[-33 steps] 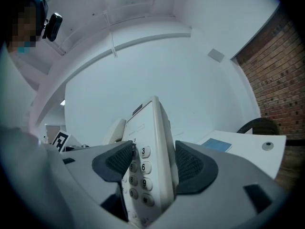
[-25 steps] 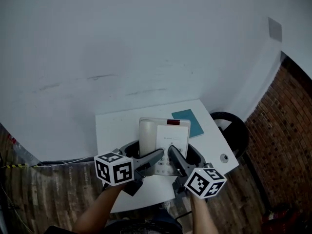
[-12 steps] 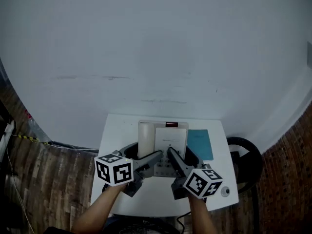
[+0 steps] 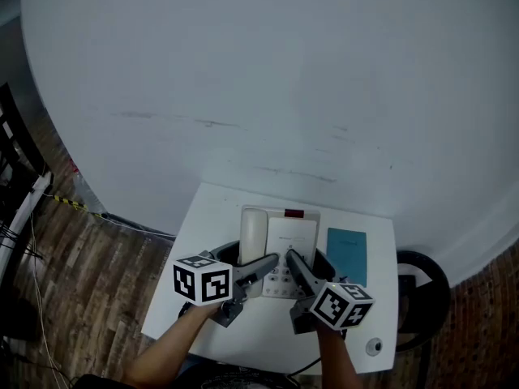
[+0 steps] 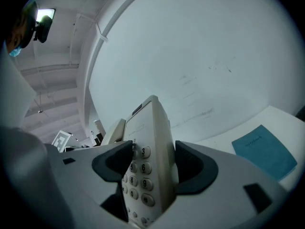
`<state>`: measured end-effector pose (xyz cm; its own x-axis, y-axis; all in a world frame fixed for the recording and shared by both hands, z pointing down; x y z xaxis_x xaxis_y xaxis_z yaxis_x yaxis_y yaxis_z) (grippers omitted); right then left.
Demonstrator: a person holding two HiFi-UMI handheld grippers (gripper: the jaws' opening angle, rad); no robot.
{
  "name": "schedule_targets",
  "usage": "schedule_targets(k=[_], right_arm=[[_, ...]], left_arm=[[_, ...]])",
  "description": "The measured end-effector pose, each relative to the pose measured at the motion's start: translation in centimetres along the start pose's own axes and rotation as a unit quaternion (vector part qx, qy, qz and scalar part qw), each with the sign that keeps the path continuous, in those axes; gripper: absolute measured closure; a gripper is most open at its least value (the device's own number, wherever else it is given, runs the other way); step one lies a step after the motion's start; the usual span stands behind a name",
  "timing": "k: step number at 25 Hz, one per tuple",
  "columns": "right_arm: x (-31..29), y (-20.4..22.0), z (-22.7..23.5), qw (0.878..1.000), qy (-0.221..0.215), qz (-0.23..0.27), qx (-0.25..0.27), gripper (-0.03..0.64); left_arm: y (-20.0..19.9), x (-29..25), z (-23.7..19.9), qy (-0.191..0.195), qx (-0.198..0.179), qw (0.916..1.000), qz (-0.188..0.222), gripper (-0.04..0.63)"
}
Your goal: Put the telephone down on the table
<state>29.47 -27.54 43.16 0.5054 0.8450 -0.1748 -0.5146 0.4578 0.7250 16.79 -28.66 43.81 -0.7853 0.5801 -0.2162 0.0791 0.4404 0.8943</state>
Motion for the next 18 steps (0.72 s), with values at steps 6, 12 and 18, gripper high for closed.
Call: schedule_targets(k=[6,12,18], right_arm=[[-1.0,1.2,3.7,0.999,0.011,-0.024,-0.047,0.339],[-2.2,2.9,6.8,0.996,0.027,-0.052,-0.070,0.339],[-2.4,5.4,9.8,0.990,0.050,-0.076,-0.111,0.339]], left_arm=[[2.1,-2.5,-1.3,-0.016,0.020,0.9994,-0.024,0.198],[4.9,-4.3,-3.0,-0.025,0.048,0.9972,-0.052,0.198],[8.1,-5.6,-3.9,-0.027,0.074,0.9934,-0.084,0.198]])
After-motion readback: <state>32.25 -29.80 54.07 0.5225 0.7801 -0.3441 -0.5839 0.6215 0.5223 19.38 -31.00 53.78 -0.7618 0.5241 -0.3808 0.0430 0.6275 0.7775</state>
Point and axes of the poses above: the fingertips, and each gripper's own axes: x backward along the fingers, z to its right, y out of its underside, the point moved 3 cm from there along x, backward along the fingers, and after that the axes turned 12 degrees about -x, right-handed, at the moved point
